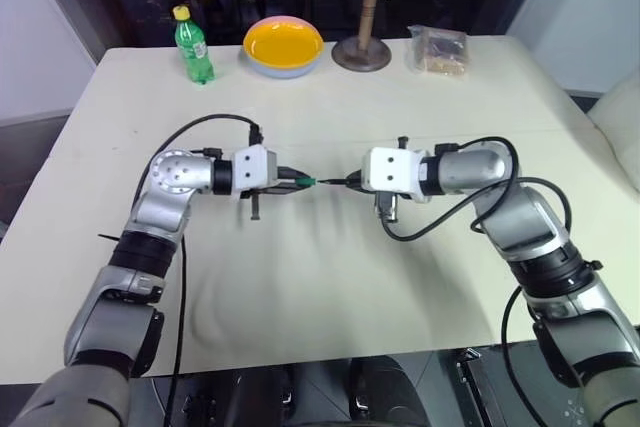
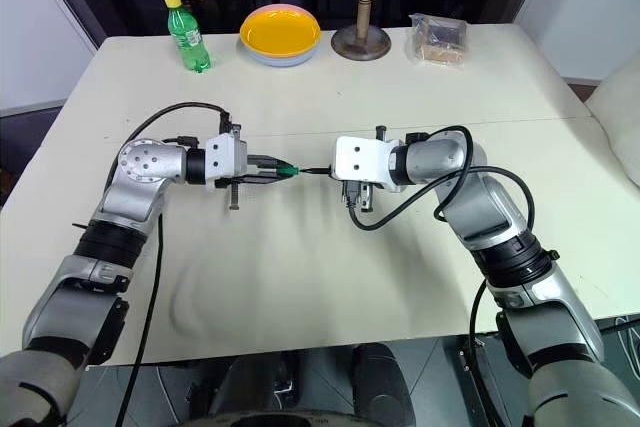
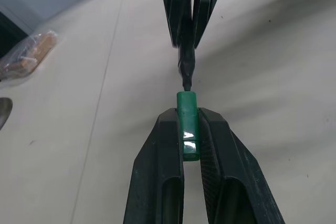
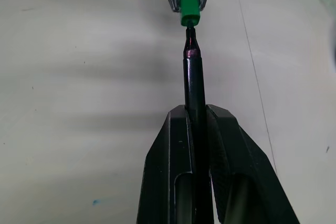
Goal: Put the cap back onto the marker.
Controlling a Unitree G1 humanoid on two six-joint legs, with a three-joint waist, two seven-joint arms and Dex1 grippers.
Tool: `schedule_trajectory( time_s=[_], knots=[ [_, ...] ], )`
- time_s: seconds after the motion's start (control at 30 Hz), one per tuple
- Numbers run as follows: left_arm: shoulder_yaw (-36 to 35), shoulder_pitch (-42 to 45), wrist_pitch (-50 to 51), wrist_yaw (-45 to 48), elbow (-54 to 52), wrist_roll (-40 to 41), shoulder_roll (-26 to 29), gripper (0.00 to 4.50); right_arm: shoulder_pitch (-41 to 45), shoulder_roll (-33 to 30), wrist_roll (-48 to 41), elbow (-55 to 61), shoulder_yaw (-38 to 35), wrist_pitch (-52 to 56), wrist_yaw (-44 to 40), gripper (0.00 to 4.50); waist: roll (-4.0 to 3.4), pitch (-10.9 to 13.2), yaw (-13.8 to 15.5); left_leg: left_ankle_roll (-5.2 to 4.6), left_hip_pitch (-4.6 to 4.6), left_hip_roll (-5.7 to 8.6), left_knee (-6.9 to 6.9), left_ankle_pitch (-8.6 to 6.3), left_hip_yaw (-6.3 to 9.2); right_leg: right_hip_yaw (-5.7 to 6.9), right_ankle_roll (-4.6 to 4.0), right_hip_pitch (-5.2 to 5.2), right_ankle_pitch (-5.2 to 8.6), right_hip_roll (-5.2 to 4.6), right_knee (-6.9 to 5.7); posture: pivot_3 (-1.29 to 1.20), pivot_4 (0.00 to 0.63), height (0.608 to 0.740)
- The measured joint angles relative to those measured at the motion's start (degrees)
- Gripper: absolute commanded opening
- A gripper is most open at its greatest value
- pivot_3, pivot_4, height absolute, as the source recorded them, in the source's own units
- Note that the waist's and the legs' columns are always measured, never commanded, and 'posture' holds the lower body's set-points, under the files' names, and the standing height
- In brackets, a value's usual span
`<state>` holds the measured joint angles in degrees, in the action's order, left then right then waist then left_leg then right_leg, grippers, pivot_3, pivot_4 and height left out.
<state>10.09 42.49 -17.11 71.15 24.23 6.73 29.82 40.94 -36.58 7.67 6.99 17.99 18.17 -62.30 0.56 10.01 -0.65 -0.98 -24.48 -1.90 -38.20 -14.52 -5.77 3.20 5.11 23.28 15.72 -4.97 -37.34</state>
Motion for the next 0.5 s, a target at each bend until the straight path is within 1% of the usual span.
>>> schedule_trajectory(
  time_s=[0.5],
  knots=[
    [0.0,-0.1,1.2,0.6,-0.9,0.2,0.0,0.0,0.0,0.0,0.0,-0.5,1.0,-0.1,0.0,0.02,0.0,0.0,0.0,0.0,0.0,0.0,0.0,0.0,0.0,0.0,0.0,0.0,0.0,0.0,0.0,0.0,0.15,0.74]
  ],
)
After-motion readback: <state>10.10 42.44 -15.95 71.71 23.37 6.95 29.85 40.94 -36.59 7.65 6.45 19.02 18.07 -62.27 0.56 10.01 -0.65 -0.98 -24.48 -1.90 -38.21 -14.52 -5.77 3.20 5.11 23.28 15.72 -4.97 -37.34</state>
